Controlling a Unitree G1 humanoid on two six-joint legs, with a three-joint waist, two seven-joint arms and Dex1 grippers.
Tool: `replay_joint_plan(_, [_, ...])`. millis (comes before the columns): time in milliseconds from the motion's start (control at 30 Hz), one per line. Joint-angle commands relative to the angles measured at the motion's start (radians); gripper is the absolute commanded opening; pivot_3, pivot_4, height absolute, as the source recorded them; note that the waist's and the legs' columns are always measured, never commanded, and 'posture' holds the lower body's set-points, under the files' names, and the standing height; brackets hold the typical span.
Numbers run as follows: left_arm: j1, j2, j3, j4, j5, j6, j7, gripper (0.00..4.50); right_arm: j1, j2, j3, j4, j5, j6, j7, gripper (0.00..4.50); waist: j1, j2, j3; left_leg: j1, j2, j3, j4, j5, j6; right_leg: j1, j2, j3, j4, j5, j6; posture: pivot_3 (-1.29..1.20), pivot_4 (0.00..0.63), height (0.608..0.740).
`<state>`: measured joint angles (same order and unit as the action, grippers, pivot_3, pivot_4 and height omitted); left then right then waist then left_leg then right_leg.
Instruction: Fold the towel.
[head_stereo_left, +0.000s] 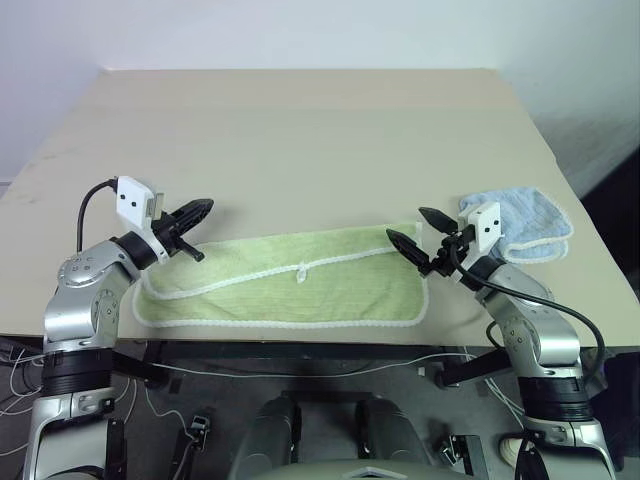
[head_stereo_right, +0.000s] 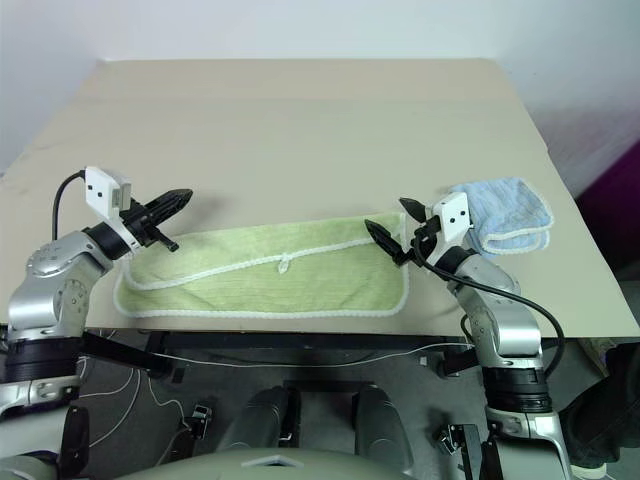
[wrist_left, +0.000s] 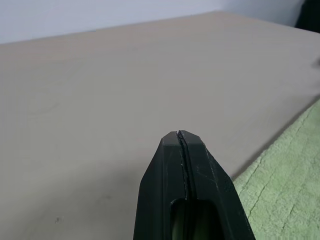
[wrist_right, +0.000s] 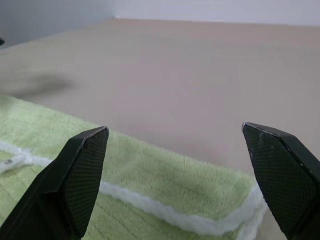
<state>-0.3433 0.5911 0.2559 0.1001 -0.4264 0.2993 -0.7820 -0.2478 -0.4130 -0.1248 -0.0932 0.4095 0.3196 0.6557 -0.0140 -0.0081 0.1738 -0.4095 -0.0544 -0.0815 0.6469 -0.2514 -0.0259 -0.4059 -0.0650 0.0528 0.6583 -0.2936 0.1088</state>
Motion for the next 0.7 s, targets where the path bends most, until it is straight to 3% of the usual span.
replay_joint_plan(33, [0.013, 0.015, 0.017, -0.058, -0.008, -0.010, 0.001, 0.00, -0.029, -0.012, -0.004, 0.004, 0.000, -0.023, 0.015, 4.48, 0.000, 0.000, 0.000, 0.000, 0.000, 0.000, 0.000, 0.000, 0.000, 0.000, 0.000, 0.000, 0.000, 0.000, 0.000, 0.00, 0.150, 0.740])
replay_joint_plan(267, [0.043, 0.083, 0.002, -0.106, 0.045, -0.026, -0.014, 0.00, -0.061, -0.015, 0.007, 0.028, -0.007, -0.023, 0.040, 4.48, -0.001, 0.000, 0.000, 0.000, 0.000, 0.000, 0.000, 0.000, 0.000, 0.000, 0.000, 0.000, 0.000, 0.000, 0.000, 0.00, 0.150, 0.740])
replay_joint_plan(567, [0.104, 0.385, -0.099, -0.112, 0.272, -0.209, -0.181, 0.00, -0.055, -0.036, -0.004, 0.012, -0.009, -0.008, 0.045, 4.48, -0.001, 0.001, 0.000, 0.000, 0.000, 0.000, -0.001, 0.000, 0.000, 0.000, -0.001, 0.000, -0.001, 0.000, 0.000, 0.00, 0.150, 0.740])
replay_joint_plan(700, [0.147, 0.507, -0.112, -0.142, 0.235, -0.216, -0.354, 1.23, -0.073, -0.052, -0.002, 0.022, -0.009, -0.002, 0.051, 4.50, -0.003, 0.001, 0.001, 0.000, 0.000, 0.000, -0.002, 0.000, 0.000, -0.001, -0.002, 0.000, -0.001, 0.000, 0.000, 0.00, 0.150, 0.740])
